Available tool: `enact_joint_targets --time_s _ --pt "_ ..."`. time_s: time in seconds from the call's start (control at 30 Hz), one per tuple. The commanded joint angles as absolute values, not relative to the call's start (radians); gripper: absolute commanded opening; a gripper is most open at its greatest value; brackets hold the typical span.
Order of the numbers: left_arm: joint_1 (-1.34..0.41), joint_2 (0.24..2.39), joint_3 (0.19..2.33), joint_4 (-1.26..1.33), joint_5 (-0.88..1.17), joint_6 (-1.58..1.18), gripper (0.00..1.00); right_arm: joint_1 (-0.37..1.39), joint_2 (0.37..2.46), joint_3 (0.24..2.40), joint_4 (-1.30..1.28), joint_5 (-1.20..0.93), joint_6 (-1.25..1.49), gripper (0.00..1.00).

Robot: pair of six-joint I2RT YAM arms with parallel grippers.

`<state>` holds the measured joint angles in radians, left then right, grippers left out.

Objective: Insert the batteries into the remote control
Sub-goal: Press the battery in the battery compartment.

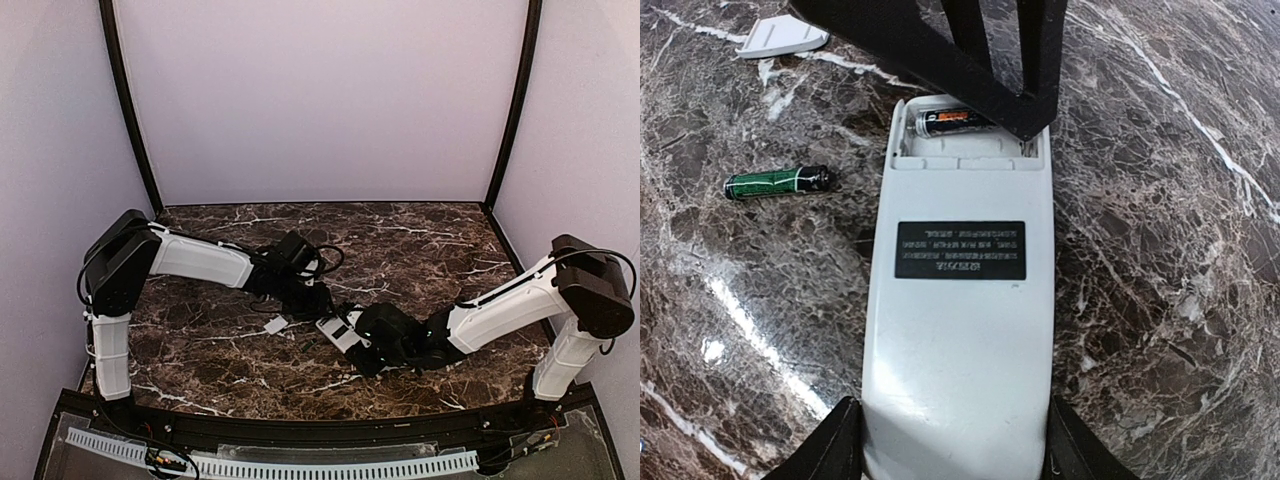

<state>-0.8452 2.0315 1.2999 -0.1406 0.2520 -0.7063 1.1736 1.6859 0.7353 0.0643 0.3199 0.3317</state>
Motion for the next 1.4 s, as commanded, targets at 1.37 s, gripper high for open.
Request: enact_joint_targets --time_s 1.37 --pt "-0.791 1.956 1.300 -0.191 0.316 -0.395 0.57 1.182 1.715 0.696 -0.069 0.246 0.290 0.00"
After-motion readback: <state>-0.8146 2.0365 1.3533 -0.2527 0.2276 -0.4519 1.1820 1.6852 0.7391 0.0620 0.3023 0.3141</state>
